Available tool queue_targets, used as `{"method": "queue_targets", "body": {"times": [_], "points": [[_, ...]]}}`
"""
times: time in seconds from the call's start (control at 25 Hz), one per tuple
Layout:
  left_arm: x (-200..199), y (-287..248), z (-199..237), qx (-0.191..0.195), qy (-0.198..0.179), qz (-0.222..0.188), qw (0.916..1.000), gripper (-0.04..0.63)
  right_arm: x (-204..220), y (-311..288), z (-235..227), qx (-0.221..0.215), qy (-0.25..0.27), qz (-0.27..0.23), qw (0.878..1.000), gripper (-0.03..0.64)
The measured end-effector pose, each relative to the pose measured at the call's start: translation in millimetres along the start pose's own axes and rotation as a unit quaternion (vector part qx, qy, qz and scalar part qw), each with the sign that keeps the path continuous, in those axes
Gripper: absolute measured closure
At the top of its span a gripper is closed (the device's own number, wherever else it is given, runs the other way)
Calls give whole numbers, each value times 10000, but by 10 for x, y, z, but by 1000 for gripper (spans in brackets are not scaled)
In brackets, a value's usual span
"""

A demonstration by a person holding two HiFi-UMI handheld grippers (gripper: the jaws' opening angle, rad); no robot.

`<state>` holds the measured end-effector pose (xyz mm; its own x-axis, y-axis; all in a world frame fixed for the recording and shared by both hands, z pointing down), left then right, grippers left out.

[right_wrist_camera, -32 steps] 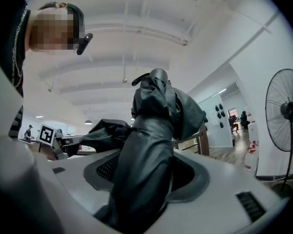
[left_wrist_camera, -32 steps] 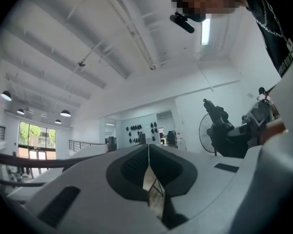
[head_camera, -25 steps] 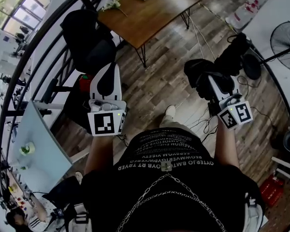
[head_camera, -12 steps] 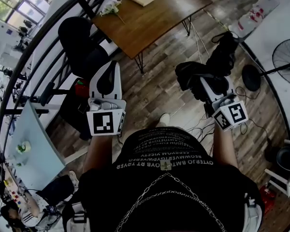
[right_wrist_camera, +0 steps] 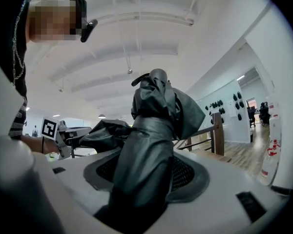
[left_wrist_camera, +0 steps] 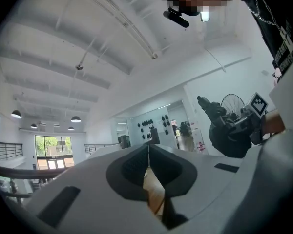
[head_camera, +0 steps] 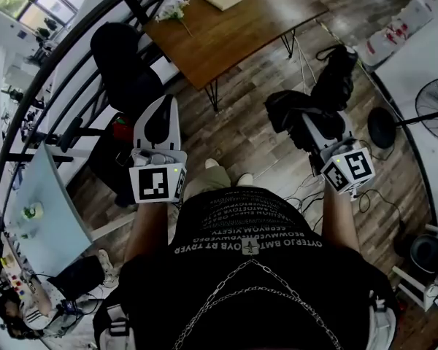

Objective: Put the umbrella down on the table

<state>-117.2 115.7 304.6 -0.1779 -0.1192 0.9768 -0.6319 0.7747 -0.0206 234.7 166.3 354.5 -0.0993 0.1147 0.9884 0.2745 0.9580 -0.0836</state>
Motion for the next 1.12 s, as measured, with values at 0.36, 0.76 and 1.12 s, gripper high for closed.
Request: {"method": "queue_targets", "body": {"times": [0.36,0.76,1.12], "points": [[132,-220,-78,355,-10,98,9993,565,112,-40,-40,61,-379,105,9992,350],[182,-602,13,609,163,126,9979,565,38,-289,-153,129,-302,320,9989,350],[306,-903,166,651,326,105,9973,565,90,-582,-252,33,-312,600,9977,350]]}}
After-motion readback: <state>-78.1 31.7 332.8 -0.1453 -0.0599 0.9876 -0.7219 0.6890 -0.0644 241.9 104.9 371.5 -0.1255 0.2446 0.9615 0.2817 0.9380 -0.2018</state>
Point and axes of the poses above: the fingertips, and each gripper's own axes: y backward along the fingers, z to its left, x out of its underside, the point moved 8 cm from there along y, backward along the fingers, and after that the axes turned 9 degrees about x, right-handed, at the moved point
